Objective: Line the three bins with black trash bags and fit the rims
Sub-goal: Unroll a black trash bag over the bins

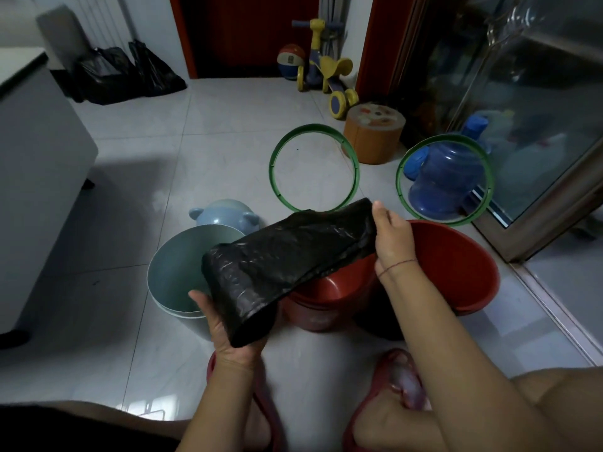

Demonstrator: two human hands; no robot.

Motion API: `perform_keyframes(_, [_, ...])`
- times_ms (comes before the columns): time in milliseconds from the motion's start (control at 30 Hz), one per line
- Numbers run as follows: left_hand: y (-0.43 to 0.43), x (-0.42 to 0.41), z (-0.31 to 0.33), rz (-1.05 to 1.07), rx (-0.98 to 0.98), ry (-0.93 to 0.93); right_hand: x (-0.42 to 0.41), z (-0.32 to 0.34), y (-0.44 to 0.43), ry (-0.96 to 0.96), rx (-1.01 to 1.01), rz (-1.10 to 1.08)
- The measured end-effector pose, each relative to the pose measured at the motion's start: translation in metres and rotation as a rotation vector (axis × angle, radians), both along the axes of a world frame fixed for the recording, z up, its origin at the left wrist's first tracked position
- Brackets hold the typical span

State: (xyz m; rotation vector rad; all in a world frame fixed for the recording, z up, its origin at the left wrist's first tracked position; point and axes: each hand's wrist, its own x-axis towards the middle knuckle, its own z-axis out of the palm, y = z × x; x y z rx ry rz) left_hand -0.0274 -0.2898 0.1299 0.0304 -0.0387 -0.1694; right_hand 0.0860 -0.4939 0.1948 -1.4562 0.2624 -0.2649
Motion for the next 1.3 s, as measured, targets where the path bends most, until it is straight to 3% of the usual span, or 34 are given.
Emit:
perform_keyframes(67, [0.012, 0.004, -0.003, 0.154, 0.126, 0.121, 0.013, -0.007, -0.008, 0.011, -0.027, 0.013])
perform_keyframes(133, [0.021, 0.008, -0.007, 0.241, 0.245, 0.124, 0.024, -0.018, -0.012, 0.043, -0.088, 0.035])
perform_keyframes(300, [0.026, 0.012, -0.007, 0.133, 0.212, 0.083, 0.038, -0.044, -0.009, 0.202, -0.287, 0.075])
perform_keyframes(433, [0.009, 0.018, -0.003, -0.048, 0.145, 0.170, 0.017, -0.050, -0.004, 0.231, -0.266, 0.220])
perform_keyframes(567, [-0.010, 0.021, -0.004, -0.070, 0.158, 0.254, -0.041, -0.046, 0.006, 0.254, -0.227, 0.104])
perform_keyframes(733, [-0.029, 0.024, -0.010, -0.109, 0.345, 0.310, -0.101, -0.042, 0.033, 0.569, 0.009, 0.321])
perform_keyframes(800, [-0.032, 0.024, -0.011, -0.128, 0.384, 0.306, -0.100, -0.038, 0.042, 0.525, 0.052, 0.371])
perform_keyframes(933, [-0.030, 0.019, -0.007, -0.147, 0.404, 0.247, -0.088, -0.029, 0.051, 0.293, 0.195, 0.235])
perform_keyframes(1067, [-0.027, 0.012, -0.003, -0.112, 0.225, 0.151, -0.078, -0.024, 0.059, 0.258, 0.301, 0.165])
perform_keyframes(1300, [-0.022, 0.013, -0.016, -0.047, 0.108, -0.005, -0.072, -0.026, 0.065, 0.168, 0.345, 0.146])
